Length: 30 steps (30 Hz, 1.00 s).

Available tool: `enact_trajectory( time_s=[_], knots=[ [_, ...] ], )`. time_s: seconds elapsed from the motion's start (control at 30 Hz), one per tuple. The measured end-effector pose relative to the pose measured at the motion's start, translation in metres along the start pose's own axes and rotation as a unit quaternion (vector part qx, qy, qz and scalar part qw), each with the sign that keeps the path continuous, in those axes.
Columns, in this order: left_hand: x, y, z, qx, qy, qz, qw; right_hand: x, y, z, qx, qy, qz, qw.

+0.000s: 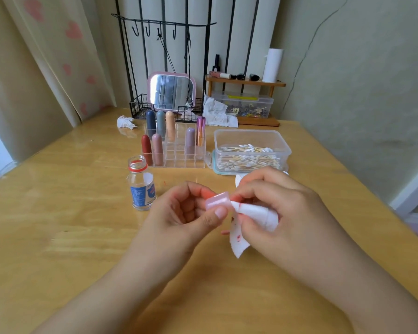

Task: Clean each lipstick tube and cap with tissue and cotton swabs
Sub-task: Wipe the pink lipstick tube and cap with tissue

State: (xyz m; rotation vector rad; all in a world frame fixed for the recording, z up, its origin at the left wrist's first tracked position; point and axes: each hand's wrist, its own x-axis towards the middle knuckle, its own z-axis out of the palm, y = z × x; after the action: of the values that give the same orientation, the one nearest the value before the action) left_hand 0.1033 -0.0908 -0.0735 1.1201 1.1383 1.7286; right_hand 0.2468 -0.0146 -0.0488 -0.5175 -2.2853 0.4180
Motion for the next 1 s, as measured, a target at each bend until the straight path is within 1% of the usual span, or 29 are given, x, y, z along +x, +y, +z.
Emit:
enact_trajectory(
  time_s=[0.07,0.13,0.23,0.27,0.37,0.4,0.43,0.5,0.53,0.57,0.63,0.7,0.77,0.83,0.9,1.0],
  knots=[
    [0.001,-0.001,-0.003,-0.005,0.006,0.007,1.000,0.000,0.000,-0.004,0.066,-0.054,0.063,0.994],
    [0.002,-0.003,-0.005,0.006,0.012,0.019,1.000,0.000,0.002,-0.004,0.115,-0.101,0.126,0.980],
    [0.002,-0.009,-0.008,0.024,0.025,0.045,0.998,0.001,0.001,-0.001,0.240,-0.115,0.188,0.946],
    [0.002,-0.010,-0.009,0.034,0.029,0.056,0.997,0.002,0.000,-0.001,0.292,-0.118,0.204,0.927],
    [0.001,-0.012,-0.012,0.112,0.039,0.123,0.985,0.003,-0.002,-0.001,0.447,-0.126,0.258,0.847],
    [0.001,-0.012,-0.013,0.140,0.039,0.144,0.979,0.003,-0.002,0.000,0.466,-0.121,0.267,0.835],
    [0.001,-0.012,-0.014,0.169,0.036,0.158,0.972,0.003,-0.001,0.002,0.462,-0.111,0.270,0.837],
    [0.002,-0.013,-0.014,0.203,0.029,0.156,0.966,0.001,-0.001,0.007,0.416,-0.081,0.261,0.867],
    [0.002,-0.012,-0.013,0.196,0.023,0.146,0.969,0.001,-0.003,0.008,0.390,-0.061,0.249,0.884],
    [0.002,-0.011,-0.013,0.171,0.015,0.130,0.976,0.002,-0.004,0.007,0.371,-0.045,0.233,0.898],
    [0.003,-0.009,-0.011,0.081,0.000,0.075,0.994,0.003,-0.005,0.002,0.343,-0.028,0.207,0.916],
    [0.002,-0.008,-0.012,0.016,-0.015,0.017,1.000,0.003,-0.004,-0.004,0.319,-0.024,0.193,0.928],
    [0.002,-0.009,-0.013,0.055,-0.034,0.015,0.998,0.003,-0.005,-0.006,0.304,-0.035,0.178,0.935],
    [0.002,-0.009,-0.012,0.090,-0.043,0.043,0.994,0.003,-0.006,-0.004,0.291,-0.043,0.168,0.941],
    [0.003,-0.007,-0.013,0.065,-0.031,0.053,0.996,0.003,-0.006,-0.001,0.291,-0.044,0.174,0.940],
    [0.004,-0.004,-0.014,0.023,-0.025,0.040,0.999,0.004,-0.004,0.001,0.311,-0.037,0.192,0.930]
  ],
)
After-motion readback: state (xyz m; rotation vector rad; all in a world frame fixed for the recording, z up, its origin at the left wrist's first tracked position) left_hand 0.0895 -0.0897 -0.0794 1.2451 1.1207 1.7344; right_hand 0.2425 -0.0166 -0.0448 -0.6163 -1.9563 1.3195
